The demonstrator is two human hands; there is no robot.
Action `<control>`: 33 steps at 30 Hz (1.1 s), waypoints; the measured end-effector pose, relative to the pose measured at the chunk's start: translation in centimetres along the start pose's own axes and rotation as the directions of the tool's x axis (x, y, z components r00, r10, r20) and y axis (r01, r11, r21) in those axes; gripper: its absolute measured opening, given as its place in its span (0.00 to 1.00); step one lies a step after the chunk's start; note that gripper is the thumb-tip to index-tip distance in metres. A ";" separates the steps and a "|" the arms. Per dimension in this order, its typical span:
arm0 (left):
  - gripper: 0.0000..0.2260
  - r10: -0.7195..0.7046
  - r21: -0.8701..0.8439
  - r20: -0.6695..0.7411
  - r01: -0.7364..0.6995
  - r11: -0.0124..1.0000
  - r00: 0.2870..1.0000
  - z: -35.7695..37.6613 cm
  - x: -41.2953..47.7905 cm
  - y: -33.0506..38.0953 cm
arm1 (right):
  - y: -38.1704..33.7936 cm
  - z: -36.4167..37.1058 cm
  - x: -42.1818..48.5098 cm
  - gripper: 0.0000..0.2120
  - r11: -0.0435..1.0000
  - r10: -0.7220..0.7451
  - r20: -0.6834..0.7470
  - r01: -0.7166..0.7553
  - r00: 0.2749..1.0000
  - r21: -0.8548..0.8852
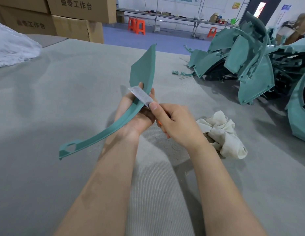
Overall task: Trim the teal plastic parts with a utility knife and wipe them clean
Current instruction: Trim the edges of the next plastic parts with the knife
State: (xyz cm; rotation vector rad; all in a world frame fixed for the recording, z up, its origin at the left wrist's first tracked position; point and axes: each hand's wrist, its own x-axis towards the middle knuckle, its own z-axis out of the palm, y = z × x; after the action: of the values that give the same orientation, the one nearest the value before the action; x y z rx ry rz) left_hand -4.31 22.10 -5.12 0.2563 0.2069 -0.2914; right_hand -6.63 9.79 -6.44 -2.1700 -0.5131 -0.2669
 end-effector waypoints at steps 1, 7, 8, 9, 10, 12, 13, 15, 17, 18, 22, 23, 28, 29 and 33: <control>0.08 -0.001 -0.002 0.009 0.001 1.000 1.000 -0.1 0.0 0.1 | 0.0 0.1 0.0 0.23 1.000 -0.009 0.005 0.009 1.000 -0.006; 0.08 0.028 -0.004 0.050 -0.028 1.000 0.998 -0.5 0.0 0.6 | -0.6 0.3 -0.2 0.23 1.000 -0.011 0.051 0.012 0.999 -0.025; 0.08 0.030 -0.003 0.057 -0.030 1.000 0.998 -0.5 0.1 0.6 | -0.7 0.3 -0.2 0.24 1.000 -0.007 0.056 0.008 0.998 -0.027; 0.08 0.033 0.000 0.067 -0.033 0.999 0.997 -0.6 0.1 0.7 | -0.6 0.4 -0.1 0.23 1.000 -0.006 0.064 0.008 0.998 -0.022; 0.08 0.039 0.002 0.081 -0.040 0.999 0.996 -0.6 0.1 0.7 | -0.6 0.4 -0.1 0.23 1.000 -0.008 0.076 0.009 0.997 -0.014; 0.10 0.063 0.004 0.110 -0.064 0.998 0.992 -0.9 0.1 0.7 | -0.6 0.7 -0.1 0.24 1.000 -0.015 0.116 0.015 0.993 -0.001; 0.11 0.077 0.005 0.122 -0.078 0.997 0.990 -1.0 0.1 0.8 | -0.6 0.8 -0.1 0.24 1.000 -0.018 0.134 0.017 0.991 0.007; 0.15 0.108 0.000 0.132 -0.109 0.994 0.985 -1.1 0.2 0.9 | -0.7 1.2 -0.2 0.23 1.000 -0.024 0.160 0.020 0.987 0.024; 0.15 0.137 -0.007 0.115 -0.137 0.991 0.984 -1.1 0.3 1.1 | -0.7 1.5 -0.3 0.24 0.999 -0.029 0.190 0.022 0.981 0.039; 0.13 0.143 -0.005 0.108 -0.143 0.990 0.984 -1.0 0.2 1.1 | -0.8 1.5 -0.3 0.24 0.999 -0.026 0.209 0.017 0.978 0.048; 0.10 0.129 0.057 0.079 -0.134 0.989 0.989 -0.5 0.2 0.9 | -0.8 0.8 -0.3 0.24 0.982 0.038 0.148 -0.064 0.988 0.179; 0.10 0.147 0.093 0.047 -0.151 0.984 0.988 -0.3 0.3 0.7 | -0.8 0.5 -0.2 0.24 0.968 0.069 0.086 -0.088 0.994 0.234; 0.04 0.241 0.309 0.059 -0.247 0.919 0.969 0.1 0.3 0.0 | -0.7 -1.0 -0.1 0.21 0.888 0.141 -0.159 -0.054 0.977 0.457; 0.04 0.265 0.351 0.059 -0.268 0.897 0.962 0.0 0.3 -0.1 | -0.8 -1.2 -0.1 0.16 0.875 0.149 -0.160 -0.055 0.976 0.481; 0.06 0.355 0.465 0.095 -0.357 0.810 0.930 0.1 0.3 -0.6 | -1.2 -1.2 -0.2 0.06 0.851 0.152 -0.037 -0.112 0.988 0.513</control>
State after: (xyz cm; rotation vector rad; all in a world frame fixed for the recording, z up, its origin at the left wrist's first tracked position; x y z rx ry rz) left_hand -4.22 21.45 -5.24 0.7766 0.0750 0.0406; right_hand -7.37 9.42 -4.89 -1.6571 -0.3394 -0.1173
